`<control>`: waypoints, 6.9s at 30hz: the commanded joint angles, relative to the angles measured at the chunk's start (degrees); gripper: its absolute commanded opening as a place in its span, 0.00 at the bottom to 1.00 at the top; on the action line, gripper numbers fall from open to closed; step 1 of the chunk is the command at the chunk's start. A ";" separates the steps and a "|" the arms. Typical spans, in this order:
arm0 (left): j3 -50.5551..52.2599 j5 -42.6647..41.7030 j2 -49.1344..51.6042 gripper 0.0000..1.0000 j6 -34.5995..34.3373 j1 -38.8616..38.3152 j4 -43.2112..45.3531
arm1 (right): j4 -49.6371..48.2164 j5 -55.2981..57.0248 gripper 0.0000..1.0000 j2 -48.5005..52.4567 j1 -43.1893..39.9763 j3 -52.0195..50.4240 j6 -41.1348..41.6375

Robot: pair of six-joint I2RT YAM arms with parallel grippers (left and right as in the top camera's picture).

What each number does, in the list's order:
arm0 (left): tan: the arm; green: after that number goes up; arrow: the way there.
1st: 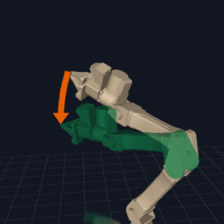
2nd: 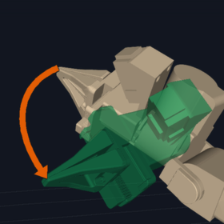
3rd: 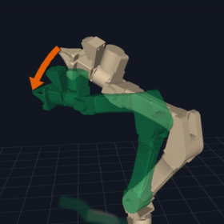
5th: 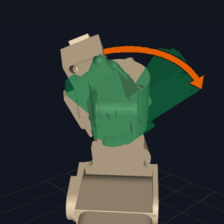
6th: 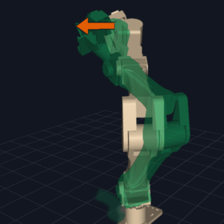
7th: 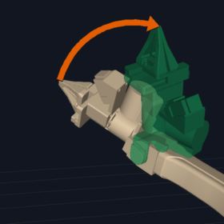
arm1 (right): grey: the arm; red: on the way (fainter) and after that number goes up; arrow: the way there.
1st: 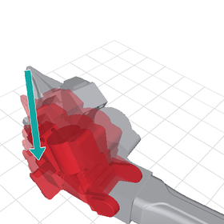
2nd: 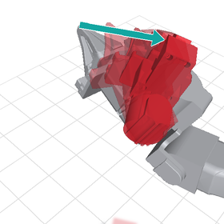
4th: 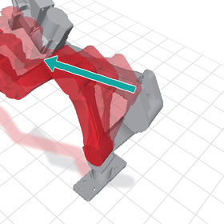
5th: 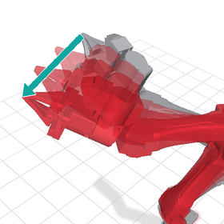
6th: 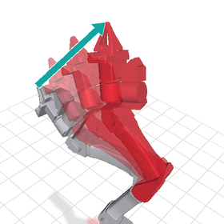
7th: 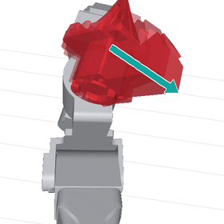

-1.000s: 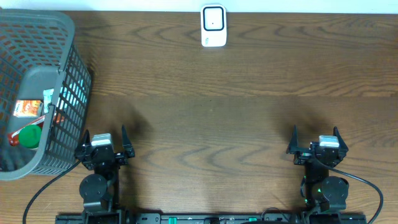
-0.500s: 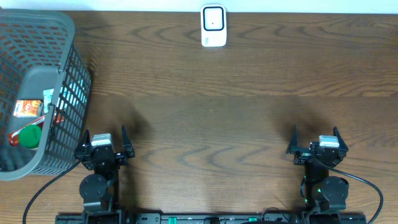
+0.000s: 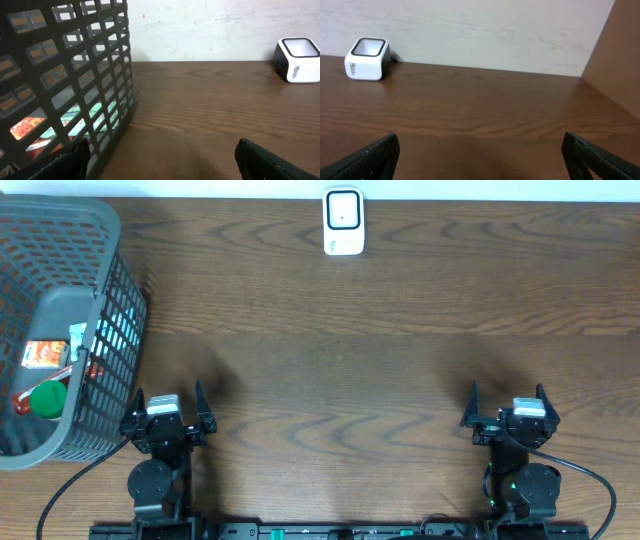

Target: Scan the item barcode

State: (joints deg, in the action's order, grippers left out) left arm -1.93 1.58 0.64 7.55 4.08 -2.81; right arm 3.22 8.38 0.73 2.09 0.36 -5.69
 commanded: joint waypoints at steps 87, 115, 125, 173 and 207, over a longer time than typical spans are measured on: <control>-8.33 -31.21 9.84 0.94 -7.30 -0.15 2.99 | 0.35 -0.52 0.99 0.17 0.11 -0.04 -0.79; -61.57 -38.93 43.54 0.94 -19.30 -0.13 -35.78 | 0.33 -0.52 0.99 0.17 0.11 -0.04 -0.79; -98.95 -2.78 62.01 0.94 -17.73 0.55 -53.27 | 0.33 -0.52 0.99 0.17 0.11 -0.04 -0.79; -96.08 5.31 102.77 0.94 -39.76 38.14 -69.61 | 0.33 -0.52 0.99 0.17 0.11 -0.04 -0.79; -81.96 5.11 111.62 0.94 -39.58 38.14 -53.81 | 0.33 -0.52 0.99 0.17 0.11 -0.04 -0.79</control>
State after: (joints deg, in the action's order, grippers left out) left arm -84.60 6.37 110.39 -32.58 41.95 -56.71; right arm 3.29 7.92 1.02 2.09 0.36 -5.72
